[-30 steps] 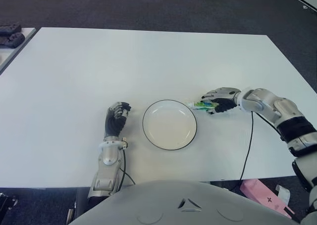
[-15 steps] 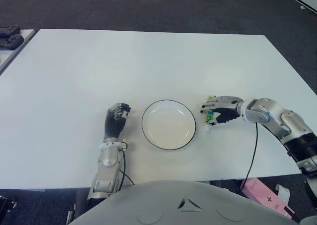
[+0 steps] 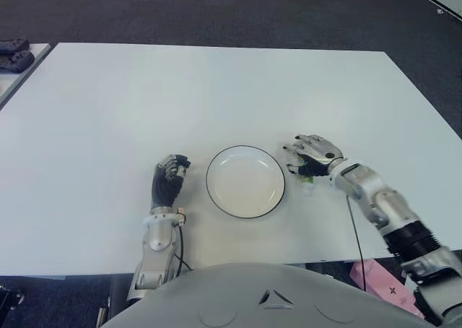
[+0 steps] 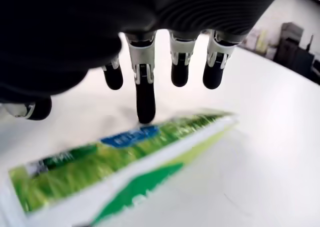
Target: Put the toothpaste on the table into the plate.
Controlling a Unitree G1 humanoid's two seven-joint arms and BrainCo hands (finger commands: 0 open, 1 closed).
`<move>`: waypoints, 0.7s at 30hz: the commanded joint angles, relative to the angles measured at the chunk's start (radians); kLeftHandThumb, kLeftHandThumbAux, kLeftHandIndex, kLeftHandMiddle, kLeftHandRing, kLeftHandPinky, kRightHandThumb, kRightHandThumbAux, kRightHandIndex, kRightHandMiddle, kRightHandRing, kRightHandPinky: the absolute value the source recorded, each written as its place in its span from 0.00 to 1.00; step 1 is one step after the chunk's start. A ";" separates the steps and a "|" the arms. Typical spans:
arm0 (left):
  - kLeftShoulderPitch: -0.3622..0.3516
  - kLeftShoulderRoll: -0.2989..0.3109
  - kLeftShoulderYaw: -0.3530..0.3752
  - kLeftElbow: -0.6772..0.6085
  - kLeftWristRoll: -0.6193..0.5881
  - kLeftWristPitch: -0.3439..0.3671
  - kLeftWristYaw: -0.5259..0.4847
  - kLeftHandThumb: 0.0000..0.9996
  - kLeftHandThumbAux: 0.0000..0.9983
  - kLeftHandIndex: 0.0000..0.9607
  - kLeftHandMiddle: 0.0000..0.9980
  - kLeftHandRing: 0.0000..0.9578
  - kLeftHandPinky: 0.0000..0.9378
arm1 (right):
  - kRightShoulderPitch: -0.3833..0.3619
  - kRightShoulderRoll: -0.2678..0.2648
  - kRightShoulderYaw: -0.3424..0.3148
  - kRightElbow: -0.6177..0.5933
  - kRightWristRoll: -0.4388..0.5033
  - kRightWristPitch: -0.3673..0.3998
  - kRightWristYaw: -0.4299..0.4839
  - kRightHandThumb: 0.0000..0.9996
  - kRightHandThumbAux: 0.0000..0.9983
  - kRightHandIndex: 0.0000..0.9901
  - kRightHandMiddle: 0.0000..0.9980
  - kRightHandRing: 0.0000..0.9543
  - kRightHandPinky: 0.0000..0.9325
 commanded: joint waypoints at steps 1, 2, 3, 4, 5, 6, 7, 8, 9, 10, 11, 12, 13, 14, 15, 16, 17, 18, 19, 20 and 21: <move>0.029 -0.010 -0.002 0.005 -0.004 0.012 0.008 0.71 0.72 0.44 0.47 0.46 0.47 | 0.036 0.081 0.029 0.106 -0.073 0.127 -0.095 0.52 0.17 0.00 0.00 0.00 0.00; 0.034 -0.010 -0.002 0.002 -0.004 0.010 0.007 0.71 0.72 0.44 0.47 0.47 0.47 | 0.038 0.090 0.031 0.116 -0.079 0.141 -0.110 0.53 0.18 0.00 0.00 0.00 0.00; 0.038 -0.010 -0.002 0.000 -0.006 0.009 0.007 0.71 0.72 0.44 0.47 0.47 0.47 | 0.038 0.109 0.036 0.144 -0.083 0.160 -0.140 0.53 0.18 0.00 0.00 0.00 0.00; 0.041 -0.010 0.000 -0.003 -0.007 0.009 0.007 0.71 0.72 0.44 0.47 0.47 0.47 | 0.036 0.133 0.042 0.185 -0.087 0.182 -0.177 0.54 0.20 0.00 0.00 0.00 0.00; 0.045 -0.010 0.000 -0.006 -0.008 0.009 0.007 0.71 0.72 0.44 0.47 0.47 0.47 | 0.036 0.149 0.047 0.212 -0.089 0.198 -0.204 0.54 0.21 0.00 0.00 0.00 0.00; 0.049 -0.010 0.000 -0.010 -0.008 0.009 0.006 0.71 0.72 0.44 0.47 0.47 0.47 | 0.036 0.159 0.051 0.229 -0.091 0.209 -0.222 0.55 0.21 0.00 0.00 0.00 0.00; 0.051 -0.010 0.001 -0.012 -0.008 0.010 0.007 0.71 0.72 0.44 0.47 0.47 0.47 | 0.033 0.173 0.056 0.257 -0.090 0.222 -0.245 0.55 0.22 0.00 0.00 0.00 0.00; 0.053 -0.011 0.001 -0.015 -0.008 0.011 0.008 0.71 0.72 0.44 0.47 0.47 0.47 | 0.030 0.186 0.061 0.283 -0.089 0.234 -0.267 0.55 0.22 0.00 0.00 0.00 0.00; 0.057 -0.011 0.001 -0.019 -0.008 0.011 0.008 0.71 0.72 0.44 0.47 0.47 0.47 | 0.029 0.194 0.065 0.301 -0.087 0.243 -0.285 0.56 0.23 0.00 0.00 0.00 0.00; 0.059 -0.012 0.001 -0.022 -0.008 0.011 0.008 0.71 0.72 0.44 0.47 0.47 0.47 | 0.027 0.199 0.069 0.314 -0.085 0.250 -0.297 0.56 0.23 0.00 0.00 0.00 0.00; 0.064 -0.012 0.001 -0.025 -0.008 0.009 0.008 0.71 0.72 0.44 0.47 0.47 0.47 | 0.028 0.205 0.072 0.327 -0.084 0.257 -0.312 0.56 0.23 0.00 0.00 0.00 0.00; 0.067 -0.012 0.001 -0.027 -0.008 0.008 0.008 0.71 0.72 0.44 0.47 0.47 0.47 | 0.028 0.209 0.076 0.336 -0.082 0.263 -0.323 0.56 0.23 0.00 0.00 0.00 0.00; 0.068 -0.012 0.003 -0.027 -0.009 0.004 0.008 0.71 0.72 0.44 0.47 0.47 0.47 | 0.026 0.219 0.079 0.363 -0.078 0.269 -0.347 0.56 0.24 0.00 0.00 0.00 0.00; 0.071 -0.012 0.004 -0.028 -0.010 0.001 0.008 0.71 0.72 0.44 0.47 0.47 0.48 | 0.025 0.225 0.084 0.383 -0.074 0.274 -0.365 0.56 0.24 0.00 0.00 0.00 0.00; 0.072 -0.011 0.005 -0.028 -0.011 -0.002 0.008 0.71 0.72 0.44 0.47 0.47 0.48 | 0.021 0.235 0.087 0.428 -0.064 0.270 -0.402 0.56 0.24 0.00 0.00 0.00 0.00; 0.073 -0.011 0.006 -0.028 -0.011 -0.005 0.008 0.71 0.72 0.44 0.47 0.48 0.48 | 0.018 0.241 0.090 0.460 -0.056 0.267 -0.430 0.57 0.25 0.00 0.00 0.00 0.00; 0.073 -0.010 0.008 -0.026 -0.011 -0.008 0.008 0.71 0.72 0.44 0.48 0.48 0.48 | 0.008 0.248 0.090 0.515 -0.043 0.253 -0.472 0.57 0.25 0.00 0.00 0.00 0.00; 0.074 -0.010 0.009 -0.025 -0.011 -0.010 0.008 0.71 0.72 0.44 0.48 0.48 0.49 | 0.001 0.253 0.092 0.554 -0.033 0.243 -0.503 0.57 0.25 0.00 0.00 0.00 0.00; 0.075 -0.010 0.010 -0.025 -0.011 -0.012 0.008 0.71 0.72 0.44 0.48 0.48 0.49 | -0.007 0.257 0.092 0.591 -0.023 0.231 -0.532 0.58 0.25 0.00 0.00 0.00 0.00; 0.075 -0.009 0.011 -0.023 -0.010 -0.014 0.009 0.71 0.72 0.44 0.48 0.48 0.49 | -0.014 0.259 0.091 0.618 -0.013 0.221 -0.555 0.58 0.26 0.00 0.00 0.00 0.00; 0.076 -0.009 0.012 -0.023 -0.009 -0.015 0.009 0.71 0.72 0.44 0.48 0.48 0.49 | -0.020 0.260 0.091 0.633 -0.006 0.216 -0.569 0.58 0.26 0.00 0.00 0.00 0.00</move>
